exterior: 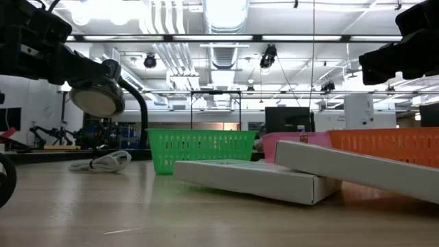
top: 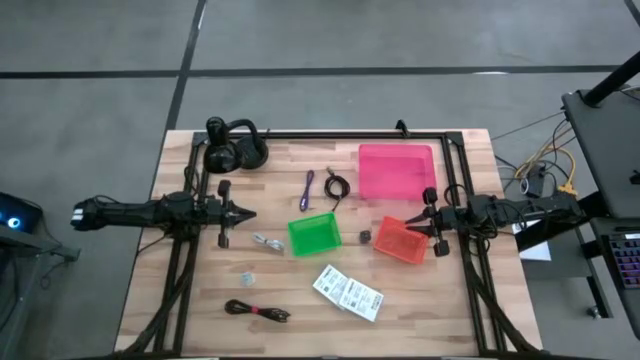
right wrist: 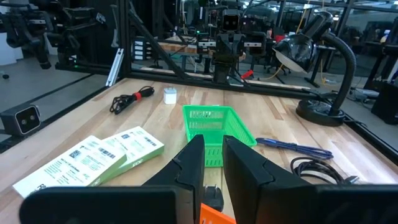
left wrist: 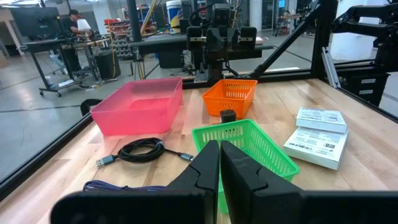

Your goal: Pick and place items into bin

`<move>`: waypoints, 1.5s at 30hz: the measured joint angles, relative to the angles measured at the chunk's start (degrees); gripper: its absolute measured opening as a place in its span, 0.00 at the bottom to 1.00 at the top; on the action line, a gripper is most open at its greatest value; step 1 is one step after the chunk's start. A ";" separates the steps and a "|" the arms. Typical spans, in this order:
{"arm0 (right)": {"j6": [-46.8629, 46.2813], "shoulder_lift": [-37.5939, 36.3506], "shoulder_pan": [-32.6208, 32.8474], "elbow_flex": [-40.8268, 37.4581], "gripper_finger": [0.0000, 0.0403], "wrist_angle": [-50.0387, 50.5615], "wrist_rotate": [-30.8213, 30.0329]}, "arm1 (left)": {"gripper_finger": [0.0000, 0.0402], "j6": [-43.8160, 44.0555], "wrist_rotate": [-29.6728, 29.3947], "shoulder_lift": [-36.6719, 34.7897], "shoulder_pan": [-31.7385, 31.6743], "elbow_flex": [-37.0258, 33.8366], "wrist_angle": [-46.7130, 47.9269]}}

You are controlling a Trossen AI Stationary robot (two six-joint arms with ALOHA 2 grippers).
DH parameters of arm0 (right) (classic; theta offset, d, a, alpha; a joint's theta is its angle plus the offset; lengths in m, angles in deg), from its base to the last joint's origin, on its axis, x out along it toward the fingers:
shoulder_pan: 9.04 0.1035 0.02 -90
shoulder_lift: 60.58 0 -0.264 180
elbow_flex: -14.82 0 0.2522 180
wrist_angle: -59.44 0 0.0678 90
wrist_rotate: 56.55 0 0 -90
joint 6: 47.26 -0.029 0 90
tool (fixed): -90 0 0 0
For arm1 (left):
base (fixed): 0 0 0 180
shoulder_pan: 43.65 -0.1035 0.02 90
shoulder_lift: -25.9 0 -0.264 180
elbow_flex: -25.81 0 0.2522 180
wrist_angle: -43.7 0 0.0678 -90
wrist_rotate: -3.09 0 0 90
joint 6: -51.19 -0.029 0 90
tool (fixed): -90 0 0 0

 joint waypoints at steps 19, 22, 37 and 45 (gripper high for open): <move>0.00 0.01 0.01 0.02 0.12 0.01 0.00 | 0.00 0.00 0.00 0.00 -0.02 -0.02 0.01; 0.09 -0.01 0.01 0.00 0.12 -0.01 0.01 | 0.00 0.01 0.00 -0.01 -0.01 0.00 0.01; 0.69 0.01 0.01 0.02 0.12 -0.01 0.00 | 0.00 0.00 0.00 -0.01 0.00 0.00 0.00; 3.35 -0.01 0.00 0.02 0.12 0.01 0.01 | 0.00 0.00 0.00 0.00 -0.01 0.00 0.01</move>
